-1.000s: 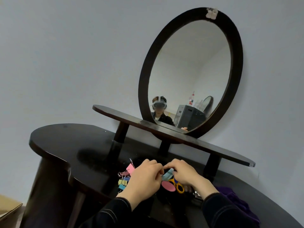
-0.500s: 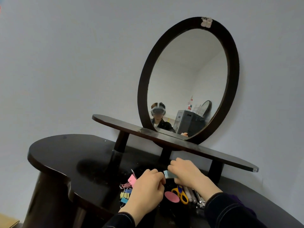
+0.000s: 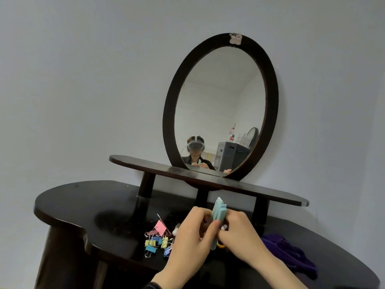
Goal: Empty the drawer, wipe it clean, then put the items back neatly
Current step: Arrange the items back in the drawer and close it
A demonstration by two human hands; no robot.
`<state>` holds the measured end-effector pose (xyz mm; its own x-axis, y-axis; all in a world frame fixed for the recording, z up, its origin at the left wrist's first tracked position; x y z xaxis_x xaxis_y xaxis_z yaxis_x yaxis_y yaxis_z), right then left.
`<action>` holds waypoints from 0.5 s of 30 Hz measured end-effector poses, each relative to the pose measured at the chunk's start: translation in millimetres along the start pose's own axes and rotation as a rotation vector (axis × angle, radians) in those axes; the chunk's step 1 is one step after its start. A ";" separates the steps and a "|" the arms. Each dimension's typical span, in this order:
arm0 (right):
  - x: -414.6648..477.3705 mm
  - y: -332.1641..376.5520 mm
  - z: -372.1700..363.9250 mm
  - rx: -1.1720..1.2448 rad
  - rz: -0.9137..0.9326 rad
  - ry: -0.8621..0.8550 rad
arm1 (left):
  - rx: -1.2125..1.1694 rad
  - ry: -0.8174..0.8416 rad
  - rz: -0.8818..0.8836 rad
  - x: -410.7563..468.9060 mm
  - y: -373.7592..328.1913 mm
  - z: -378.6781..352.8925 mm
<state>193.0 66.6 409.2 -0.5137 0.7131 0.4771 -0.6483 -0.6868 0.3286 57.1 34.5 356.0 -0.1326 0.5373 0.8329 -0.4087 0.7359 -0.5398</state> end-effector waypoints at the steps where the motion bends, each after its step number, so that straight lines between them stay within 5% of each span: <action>1: -9.4 2.3 5.8 0.042 0.002 0.014 | -0.040 0.012 0.016 -2.7 -8.2 -0.6; 10: -98.3 -8.6 6.8 0.597 -0.113 0.298 | -0.588 0.275 0.360 -59.5 -52.6 -8.0; 15: -156.6 -44.4 -49.6 0.654 -0.280 0.255 | -0.583 0.412 0.621 -134.3 -25.3 -18.6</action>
<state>274.4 -7.7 279.4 -0.5440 0.8293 0.1275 -0.3492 -0.3619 0.8643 102.1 -48.6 255.5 0.2005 0.9233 0.3276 0.1585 0.2994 -0.9409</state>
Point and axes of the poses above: each hand's wrist, its own x-axis towards the middle knuckle, its own z-axis out of the back of the hand, y = z × x, the point moved 2 cm from there along x, towards the middle knuckle, and after that the axes turned 6 degrees about -x, right-handed, at the moved point
